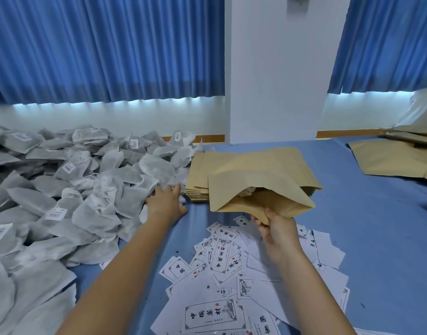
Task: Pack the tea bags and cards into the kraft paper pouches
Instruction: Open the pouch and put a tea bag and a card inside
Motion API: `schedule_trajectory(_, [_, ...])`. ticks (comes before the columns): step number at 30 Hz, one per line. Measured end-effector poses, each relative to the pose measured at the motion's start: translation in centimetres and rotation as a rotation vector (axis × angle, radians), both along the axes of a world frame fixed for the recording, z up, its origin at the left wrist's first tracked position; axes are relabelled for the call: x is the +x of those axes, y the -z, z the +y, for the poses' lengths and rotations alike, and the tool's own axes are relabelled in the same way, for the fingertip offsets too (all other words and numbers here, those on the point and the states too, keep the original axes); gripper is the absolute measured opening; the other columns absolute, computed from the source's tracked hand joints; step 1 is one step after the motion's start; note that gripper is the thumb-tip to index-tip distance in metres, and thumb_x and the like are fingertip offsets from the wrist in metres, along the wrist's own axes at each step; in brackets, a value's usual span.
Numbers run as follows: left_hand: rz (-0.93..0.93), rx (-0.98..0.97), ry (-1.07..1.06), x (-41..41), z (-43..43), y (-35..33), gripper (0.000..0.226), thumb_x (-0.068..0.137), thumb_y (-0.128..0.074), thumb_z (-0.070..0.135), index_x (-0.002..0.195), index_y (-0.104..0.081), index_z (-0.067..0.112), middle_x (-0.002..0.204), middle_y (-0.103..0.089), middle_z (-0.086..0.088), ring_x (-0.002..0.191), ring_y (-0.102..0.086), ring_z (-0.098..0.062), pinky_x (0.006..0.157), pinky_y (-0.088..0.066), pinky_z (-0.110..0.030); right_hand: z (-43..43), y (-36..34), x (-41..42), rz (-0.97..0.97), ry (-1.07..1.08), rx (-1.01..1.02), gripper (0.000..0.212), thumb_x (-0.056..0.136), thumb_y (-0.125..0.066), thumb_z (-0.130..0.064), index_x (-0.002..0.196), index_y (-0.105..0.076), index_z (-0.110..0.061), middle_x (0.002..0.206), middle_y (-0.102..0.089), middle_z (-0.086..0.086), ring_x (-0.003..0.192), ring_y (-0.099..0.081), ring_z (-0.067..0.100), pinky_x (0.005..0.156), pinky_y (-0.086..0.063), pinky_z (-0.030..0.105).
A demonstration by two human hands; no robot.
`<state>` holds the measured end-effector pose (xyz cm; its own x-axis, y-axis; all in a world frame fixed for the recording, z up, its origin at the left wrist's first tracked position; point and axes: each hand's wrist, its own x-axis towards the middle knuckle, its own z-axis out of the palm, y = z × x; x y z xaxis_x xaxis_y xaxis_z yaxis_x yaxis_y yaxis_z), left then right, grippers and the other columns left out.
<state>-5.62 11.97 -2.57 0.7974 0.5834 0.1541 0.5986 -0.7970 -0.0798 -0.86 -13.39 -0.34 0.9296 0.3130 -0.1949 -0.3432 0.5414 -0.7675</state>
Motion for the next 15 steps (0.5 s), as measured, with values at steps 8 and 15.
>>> schedule_trajectory(8, [-0.306, 0.146, -0.022, -3.4, -3.6, 2.1, 0.068, 0.081, -0.055, 0.049, 0.138, -0.033, 0.021, 0.125, -0.049, -0.009, 0.114, -0.042, -0.029, 0.071, -0.048, -0.038, -0.2, -0.2, 0.0, 0.022, -0.009, -0.003, 0.029, 0.097, -0.045, 0.003, 0.126, -0.051, 0.004, 0.09, -0.061, 0.01, 0.07, -0.058, 0.021, 0.047, -0.05, 0.016])
schedule_trajectory(15, [-0.209, 0.003, -0.129, -5.6, -5.6, 1.3, 0.057, 0.084, -0.054, 0.053, 0.135, -0.033, 0.034, 0.131, -0.037, -0.004, 0.113, -0.039, -0.033, 0.069, -0.051, -0.036, -0.6, 0.0, -0.5, 0.033, -0.015, -0.013, 0.032, 0.097, -0.046, 0.002, 0.129, -0.05, 0.001, 0.1, -0.061, 0.011, 0.073, -0.059, 0.02, 0.051, -0.052, 0.017])
